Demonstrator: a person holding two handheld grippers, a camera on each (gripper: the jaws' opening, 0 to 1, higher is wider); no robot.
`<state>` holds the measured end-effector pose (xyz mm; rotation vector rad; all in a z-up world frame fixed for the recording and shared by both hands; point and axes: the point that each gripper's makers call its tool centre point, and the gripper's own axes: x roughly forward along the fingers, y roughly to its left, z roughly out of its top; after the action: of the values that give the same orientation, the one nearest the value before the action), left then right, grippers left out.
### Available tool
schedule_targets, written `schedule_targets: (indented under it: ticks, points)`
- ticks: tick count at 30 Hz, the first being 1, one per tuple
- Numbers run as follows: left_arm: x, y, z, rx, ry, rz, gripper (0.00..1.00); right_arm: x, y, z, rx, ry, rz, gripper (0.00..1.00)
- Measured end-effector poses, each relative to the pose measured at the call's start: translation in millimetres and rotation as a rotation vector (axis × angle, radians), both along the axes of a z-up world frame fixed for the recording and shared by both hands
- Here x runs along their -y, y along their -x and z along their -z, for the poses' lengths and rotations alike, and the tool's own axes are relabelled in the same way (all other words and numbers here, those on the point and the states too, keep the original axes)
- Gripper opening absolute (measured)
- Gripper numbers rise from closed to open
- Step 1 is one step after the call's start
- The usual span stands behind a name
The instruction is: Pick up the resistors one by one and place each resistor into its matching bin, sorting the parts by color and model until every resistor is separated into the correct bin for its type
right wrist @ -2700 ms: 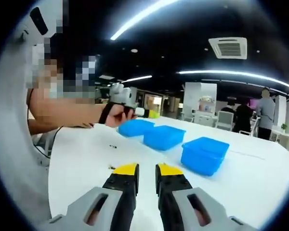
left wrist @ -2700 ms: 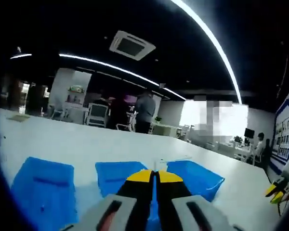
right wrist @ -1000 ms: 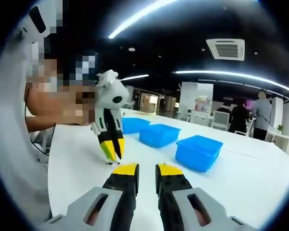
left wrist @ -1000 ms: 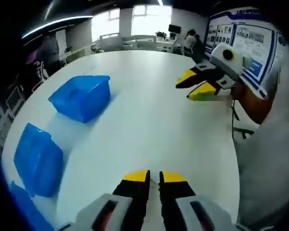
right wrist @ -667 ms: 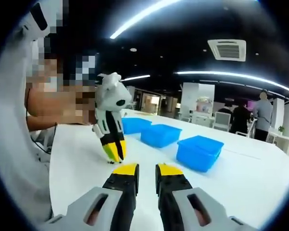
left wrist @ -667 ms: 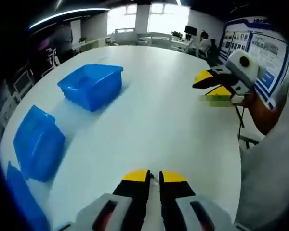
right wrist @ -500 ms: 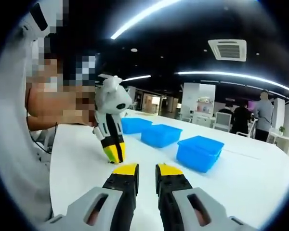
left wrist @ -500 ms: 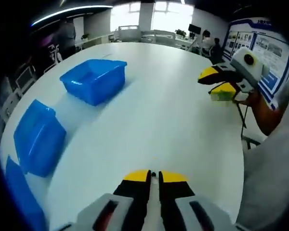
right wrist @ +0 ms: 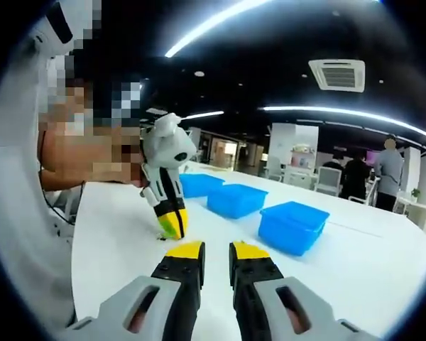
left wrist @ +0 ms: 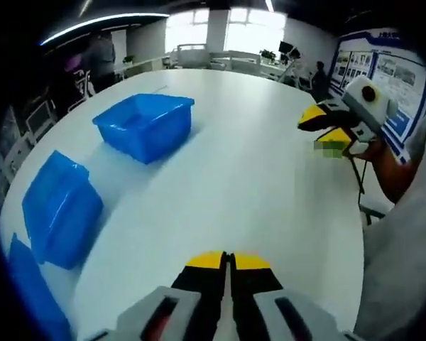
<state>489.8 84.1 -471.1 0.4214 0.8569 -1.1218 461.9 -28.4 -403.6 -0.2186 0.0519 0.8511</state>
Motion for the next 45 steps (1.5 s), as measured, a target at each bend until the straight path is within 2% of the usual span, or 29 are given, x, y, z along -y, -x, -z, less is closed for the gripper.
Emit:
schedule_targets:
  ticks: [4, 8, 11, 12, 13, 15, 18, 21, 25, 27, 28, 30, 32, 33, 35, 38, 39, 41, 45]
  points:
    - [4.9, 1.2, -13.2, -0.006, 0.060, 0.011, 0.06, 1.6, -1.1, 0.5, -0.002, -0.004, 0.007, 0.16]
    - [5.3, -0.8, -18.3, -0.004, 0.089, 0.004, 0.06, 0.3, -0.5, 2.2, -0.007, -0.005, 0.004, 0.16]
    - [7.0, -9.6, -23.9, 0.024, 0.150, -0.027, 0.06, -0.7, -0.9, 3.3, -0.011, -0.005, 0.003, 0.16]
    - [10.3, -11.3, -28.5, 0.029, 0.195, -0.030, 0.06, -0.8, -1.2, 3.7, -0.013, -0.005, 0.004, 0.16]
    - [15.8, -12.3, -36.5, 0.035, 0.269, -0.023, 0.06, -1.1, -1.5, 3.8, -0.014, -0.004, 0.004, 0.16]
    - [22.8, -18.2, -55.6, 0.018, 0.450, -0.059, 0.06, -1.7, -1.9, 3.8, -0.016, -0.004, 0.004, 0.16]
    - [14.0, -39.6, -62.4, 0.093, 0.514, -0.139, 0.06, -4.1, -1.6, 1.0, -0.011, -0.006, 0.000, 0.16]
    - [7.5, -52.6, -70.4, 0.131, 0.573, -0.201, 0.06, -4.9, -2.2, 1.1, -0.011, -0.001, -0.001, 0.16]
    - [-8.6, -81.1, -93.4, 0.272, 0.674, -0.321, 0.06, -5.1, -5.4, 4.6, -0.020, 0.008, 0.011, 0.16]
    - [-10.0, -90.1, -99.5, 0.324, 0.681, -0.379, 0.06, -5.2, -6.2, 4.7, -0.022, 0.007, 0.015, 0.16]
    - [-19.3, -103.4, -104.9, 0.373, 0.690, -0.443, 0.06, -6.2, -7.2, 3.8, -0.023, 0.002, 0.016, 0.16]
    - [-31.4, -117.3, -108.0, 0.415, 0.689, -0.514, 0.06, -8.1, -7.5, 3.1, -0.021, 0.003, 0.013, 0.16]
    - [-44.0, -132.9, -104.7, 0.452, 0.647, -0.572, 0.06, -10.4, -7.7, 3.4, -0.022, 0.008, 0.008, 0.16]
    - [-45.2, -135.5, -100.7, 0.470, 0.604, -0.563, 0.06, -11.9, -7.5, 4.3, -0.026, 0.014, 0.003, 0.16]
    - [-57.3, -149.2, -99.7, 0.500, 0.592, -0.596, 0.06, -13.3, -7.1, 5.0, -0.023, 0.023, 0.004, 0.16]
    - [-60.5, -155.3, -97.2, 0.458, 0.633, -0.643, 0.06, -11.3, -6.9, 5.5, -0.025, 0.025, 0.005, 0.16]
    - [-67.2, -163.2, -95.1, 0.448, 0.640, -0.652, 0.06, -11.6, -6.6, 5.5, -0.026, 0.022, 0.006, 0.16]
    - [-68.0, -166.9, -91.6, 0.425, 0.643, -0.651, 0.06, -12.0, -5.8, 5.7, -0.028, 0.022, 0.006, 0.16]
    - [-72.6, -171.4, -93.4, 0.427, 0.658, -0.659, 0.06, -10.6, -4.7, 7.5, -0.031, 0.034, 0.006, 0.16]
